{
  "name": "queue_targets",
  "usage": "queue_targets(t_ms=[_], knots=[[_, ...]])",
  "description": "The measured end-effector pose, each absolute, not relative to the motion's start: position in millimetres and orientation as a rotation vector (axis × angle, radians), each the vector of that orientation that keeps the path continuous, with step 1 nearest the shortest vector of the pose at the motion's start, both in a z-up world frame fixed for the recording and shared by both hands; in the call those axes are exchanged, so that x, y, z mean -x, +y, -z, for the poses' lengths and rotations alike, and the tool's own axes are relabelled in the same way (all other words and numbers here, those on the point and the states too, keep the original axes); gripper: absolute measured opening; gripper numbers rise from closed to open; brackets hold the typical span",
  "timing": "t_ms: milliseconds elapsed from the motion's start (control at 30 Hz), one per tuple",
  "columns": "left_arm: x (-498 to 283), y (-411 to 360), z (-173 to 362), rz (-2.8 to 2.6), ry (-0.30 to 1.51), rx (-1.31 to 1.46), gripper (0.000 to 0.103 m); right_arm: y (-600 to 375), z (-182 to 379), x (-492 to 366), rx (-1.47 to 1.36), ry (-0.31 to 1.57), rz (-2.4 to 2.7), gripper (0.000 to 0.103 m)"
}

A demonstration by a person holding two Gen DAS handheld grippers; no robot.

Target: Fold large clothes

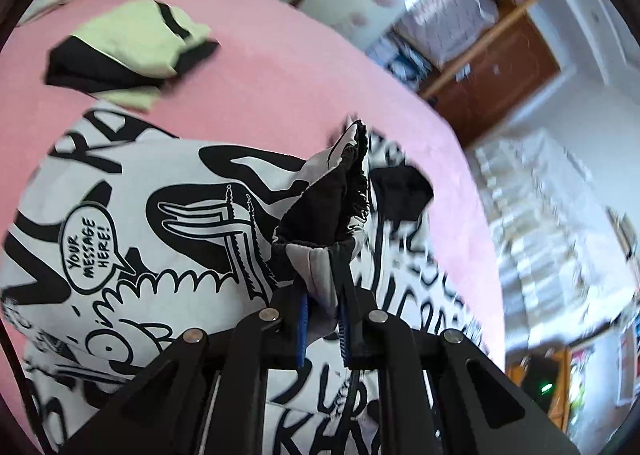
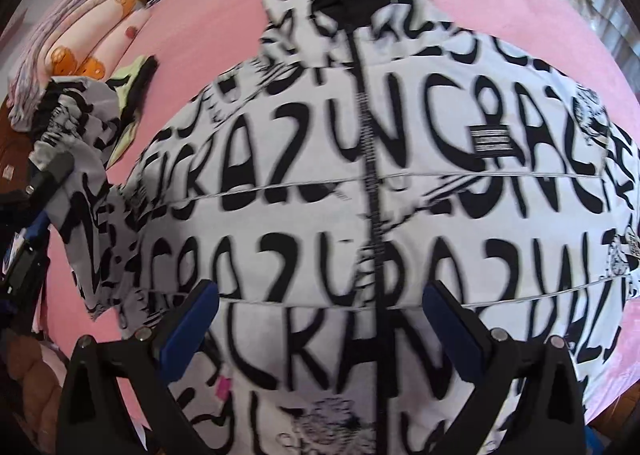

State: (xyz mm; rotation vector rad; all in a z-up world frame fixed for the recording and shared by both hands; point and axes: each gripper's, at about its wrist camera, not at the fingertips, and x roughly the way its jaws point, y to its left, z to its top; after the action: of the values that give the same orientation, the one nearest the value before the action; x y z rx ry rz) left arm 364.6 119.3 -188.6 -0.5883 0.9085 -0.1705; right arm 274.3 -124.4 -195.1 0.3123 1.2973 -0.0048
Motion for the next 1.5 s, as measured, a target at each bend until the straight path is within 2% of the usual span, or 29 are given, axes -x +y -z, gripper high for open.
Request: queue_targets(t_ms=[300, 433, 567, 600, 800, 933, 1033, 1100, 1233, 1500], knots=[[-377.3, 53.2, 251.6, 0.195, 1.135, 0.450, 0.013, -187.5, 210.2, -265.7, -0.398, 1.289, 0.097, 0.101], [-381.0, 49.0, 274.9, 0.198, 1.241, 0.402, 0.036, -198.3, 218.7, -265.2, -0.415, 1.302, 0.107, 0.098], [-380.2, 55.0, 263.9, 0.215, 1.234, 0.414, 0.076, -202.1, 223.9, -268.1, -0.423, 1.316, 0.097, 0.098], [-380.2, 56.2, 255.5, 0.219, 1.220, 0.406, 0.078, -201.7, 224.1, -268.2, -0.422, 1.317, 0.091, 0.098], [-366.9, 88.6, 204.0, 0.168, 1.146, 0.331, 0.079, -187.5, 228.7, -274.7, -0.440, 1.350, 0.009, 0.098], [-349.9, 123.3, 191.0, 0.071, 1.148, 0.296, 0.079, -169.0, 232.1, -280.4, -0.454, 1.378, -0.059, 0.090], [-329.2, 153.1, 187.5, 0.001, 1.147, 0.251, 0.079, -156.9, 237.1, -283.9, -0.509, 1.402, -0.095, 0.089], [-317.0, 169.3, 190.7, -0.023, 1.168, 0.225, 0.080, -147.8, 242.2, -285.8, -0.549, 1.417, -0.107, 0.086], [-291.9, 202.1, 207.6, -0.060, 1.233, 0.230, 0.081, -131.2, 257.0, -291.8, -0.631, 1.444, -0.124, 0.074], [-259.2, 240.9, 262.4, -0.128, 1.347, 0.221, 0.081, -108.5, 275.3, -311.4, -0.671, 1.432, -0.058, 0.070]])
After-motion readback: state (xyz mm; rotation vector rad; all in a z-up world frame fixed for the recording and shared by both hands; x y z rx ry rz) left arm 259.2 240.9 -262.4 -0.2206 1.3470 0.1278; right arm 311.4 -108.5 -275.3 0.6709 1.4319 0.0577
